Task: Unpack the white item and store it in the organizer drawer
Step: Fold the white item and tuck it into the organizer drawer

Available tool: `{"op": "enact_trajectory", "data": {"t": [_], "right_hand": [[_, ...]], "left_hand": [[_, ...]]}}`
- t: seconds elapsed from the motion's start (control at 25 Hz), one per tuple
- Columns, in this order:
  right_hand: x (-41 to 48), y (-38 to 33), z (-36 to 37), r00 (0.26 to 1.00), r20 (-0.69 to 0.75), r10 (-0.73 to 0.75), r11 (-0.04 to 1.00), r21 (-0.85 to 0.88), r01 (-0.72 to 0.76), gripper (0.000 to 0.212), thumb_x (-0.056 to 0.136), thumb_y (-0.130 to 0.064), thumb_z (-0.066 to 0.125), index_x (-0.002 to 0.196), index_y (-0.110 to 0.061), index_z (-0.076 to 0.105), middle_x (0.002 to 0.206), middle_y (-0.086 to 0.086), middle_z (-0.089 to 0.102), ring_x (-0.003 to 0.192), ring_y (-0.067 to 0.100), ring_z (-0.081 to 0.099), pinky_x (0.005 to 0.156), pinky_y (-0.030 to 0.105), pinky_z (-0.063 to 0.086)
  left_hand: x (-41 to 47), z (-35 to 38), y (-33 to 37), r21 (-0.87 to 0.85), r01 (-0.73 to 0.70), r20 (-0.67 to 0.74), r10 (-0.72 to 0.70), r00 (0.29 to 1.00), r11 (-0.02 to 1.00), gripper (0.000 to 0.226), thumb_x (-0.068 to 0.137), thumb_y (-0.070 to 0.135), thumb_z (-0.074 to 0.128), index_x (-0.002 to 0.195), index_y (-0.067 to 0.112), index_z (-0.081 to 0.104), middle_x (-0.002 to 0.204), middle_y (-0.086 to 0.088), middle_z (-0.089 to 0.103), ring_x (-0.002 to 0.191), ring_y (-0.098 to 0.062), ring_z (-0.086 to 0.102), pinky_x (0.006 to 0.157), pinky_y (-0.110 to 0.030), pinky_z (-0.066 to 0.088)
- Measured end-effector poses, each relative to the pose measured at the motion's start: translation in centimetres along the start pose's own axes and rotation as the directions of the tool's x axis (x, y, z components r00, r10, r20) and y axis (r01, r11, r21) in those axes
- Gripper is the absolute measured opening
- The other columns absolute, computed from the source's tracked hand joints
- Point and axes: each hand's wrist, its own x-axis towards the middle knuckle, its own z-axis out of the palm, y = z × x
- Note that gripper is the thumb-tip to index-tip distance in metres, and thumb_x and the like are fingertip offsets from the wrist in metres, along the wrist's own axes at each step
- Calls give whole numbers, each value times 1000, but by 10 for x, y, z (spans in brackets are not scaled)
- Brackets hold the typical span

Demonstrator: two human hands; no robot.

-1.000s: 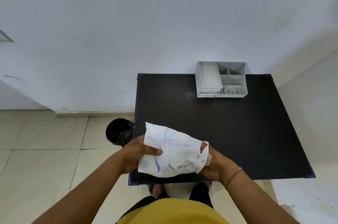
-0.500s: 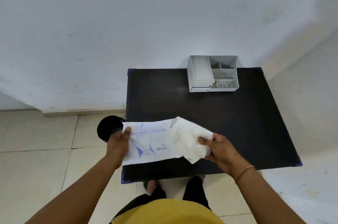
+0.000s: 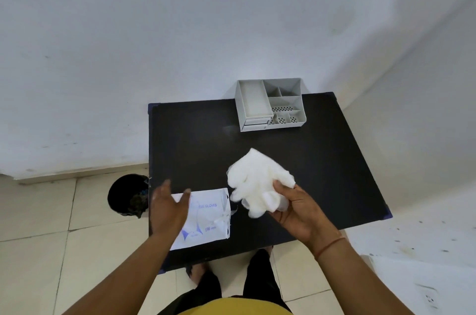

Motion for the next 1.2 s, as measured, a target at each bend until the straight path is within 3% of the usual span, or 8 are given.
{"op": "enact_trajectory", "data": {"t": [0.12,0.24,0.32,0.6,0.76,0.92,1.04,1.2], "right_hand": [[-3,13,16,995,25,98,973,209,-101,33,98,-15,63,129,-5,68,129,24,73,121,42,68,85,52,63],[-2,40,27,960,-154,236,969,109,-221,22,97,0,61,115,1,72,109,24,77,95,35,75,72,43,65],[-4,52,24,939,-216,266,964,85,-254,25,95,4,61,119,4,71,116,24,76,105,36,74,71,42,64],[-17,20,2,972,-133,192,954,-209,-217,27,98,-17,66,121,-3,70,120,27,76,105,40,75,85,49,66],[-7,-17,-10,984,-85,153,946,-276,-171,33,100,-29,66,121,-4,72,113,22,80,107,42,76,83,51,66],[5,-55,-24,992,-67,104,916,-383,-122,23,101,-11,65,121,-1,70,117,21,76,99,36,76,64,41,67],[16,-83,-37,998,-24,65,919,-387,-70,18,103,-11,62,117,-8,72,121,20,76,100,35,76,65,39,66],[21,-111,-57,979,158,129,991,9,-132,41,96,-23,68,132,-3,68,124,20,75,100,32,73,72,40,67]], "left_hand": [[-28,4,57,-588,336,480,-17,877,735,36,106,34,61,134,13,71,140,-11,70,126,-29,66,109,-45,52],[-51,18,95,-655,567,692,95,716,498,43,111,32,46,139,10,70,135,-13,74,121,-32,68,112,-49,49],[-58,28,106,-661,555,692,123,712,504,45,113,38,41,143,18,68,141,-4,73,131,-29,66,118,-48,46],[-61,40,117,-539,425,539,-90,838,727,35,100,29,72,131,15,68,118,-12,78,105,-33,76,80,-43,63],[-72,42,144,-468,360,471,-117,874,807,36,99,25,73,133,17,67,119,-9,76,107,-33,73,93,-55,63],[-79,37,171,-655,515,645,56,762,553,39,101,37,68,134,17,68,127,-17,78,118,-42,74,97,-63,60],[-74,43,185,-653,502,666,113,738,568,43,97,23,72,139,14,65,136,-19,74,122,-42,73,89,-57,63],[-77,68,211,-744,465,575,106,811,480,57,86,6,76,141,2,63,132,-20,76,110,-36,78,80,-48,66]]}}
